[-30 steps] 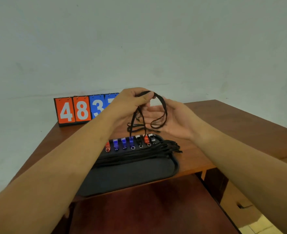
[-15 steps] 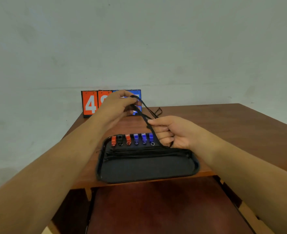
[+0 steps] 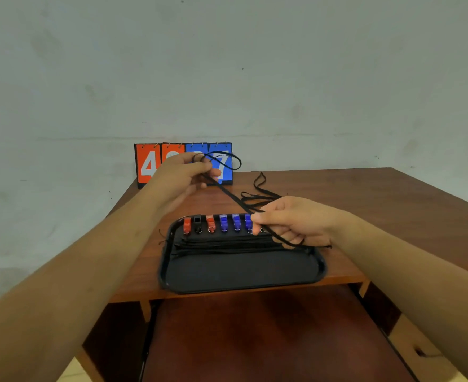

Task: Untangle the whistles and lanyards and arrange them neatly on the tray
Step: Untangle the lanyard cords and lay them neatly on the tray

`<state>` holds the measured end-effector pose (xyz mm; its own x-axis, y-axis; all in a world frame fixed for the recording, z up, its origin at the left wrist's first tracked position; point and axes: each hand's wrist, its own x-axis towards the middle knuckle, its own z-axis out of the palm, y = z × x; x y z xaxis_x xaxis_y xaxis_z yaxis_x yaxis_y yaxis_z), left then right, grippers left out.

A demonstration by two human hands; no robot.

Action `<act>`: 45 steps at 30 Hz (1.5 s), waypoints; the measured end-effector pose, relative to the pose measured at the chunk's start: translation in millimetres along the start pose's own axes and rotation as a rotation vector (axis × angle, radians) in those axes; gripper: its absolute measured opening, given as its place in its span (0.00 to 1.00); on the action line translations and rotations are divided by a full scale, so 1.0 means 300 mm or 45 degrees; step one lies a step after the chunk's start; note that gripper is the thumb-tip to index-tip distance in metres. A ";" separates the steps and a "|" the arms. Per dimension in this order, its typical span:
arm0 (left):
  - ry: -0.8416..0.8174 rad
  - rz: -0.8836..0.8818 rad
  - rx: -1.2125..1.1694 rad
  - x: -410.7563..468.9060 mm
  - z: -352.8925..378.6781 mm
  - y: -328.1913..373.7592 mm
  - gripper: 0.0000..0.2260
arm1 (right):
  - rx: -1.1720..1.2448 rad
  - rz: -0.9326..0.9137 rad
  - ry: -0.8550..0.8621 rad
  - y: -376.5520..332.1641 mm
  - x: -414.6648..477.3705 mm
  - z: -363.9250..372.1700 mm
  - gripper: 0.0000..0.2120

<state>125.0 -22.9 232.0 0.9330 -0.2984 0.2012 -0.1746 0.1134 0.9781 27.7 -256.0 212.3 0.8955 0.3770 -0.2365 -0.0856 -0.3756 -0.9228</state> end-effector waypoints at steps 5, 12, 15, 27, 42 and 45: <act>-0.024 -0.032 -0.175 -0.016 0.002 0.019 0.03 | -0.263 0.044 -0.027 0.006 0.004 -0.009 0.11; -0.249 -0.062 0.084 -0.059 0.022 0.024 0.01 | -0.585 -0.024 0.061 -0.002 0.019 0.025 0.18; -0.309 -0.016 0.139 -0.074 0.040 0.027 0.07 | -0.099 -0.218 0.198 -0.019 0.050 0.060 0.29; -0.183 0.070 0.215 -0.085 0.054 0.027 0.09 | 0.475 -0.439 0.285 -0.039 0.069 0.152 0.12; 0.126 -0.116 0.817 -0.079 0.042 -0.030 0.15 | 0.805 -0.694 0.493 -0.069 0.015 0.106 0.08; 0.082 0.184 0.745 -0.122 0.071 0.024 0.07 | 0.580 -0.676 0.455 -0.071 0.007 0.116 0.12</act>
<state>82.8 -31.5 232.7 0.9009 -0.2586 0.3486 -0.4281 -0.3968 0.8120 16.2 -217.7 220.9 0.9465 0.0842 0.3116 0.2914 0.1921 -0.9371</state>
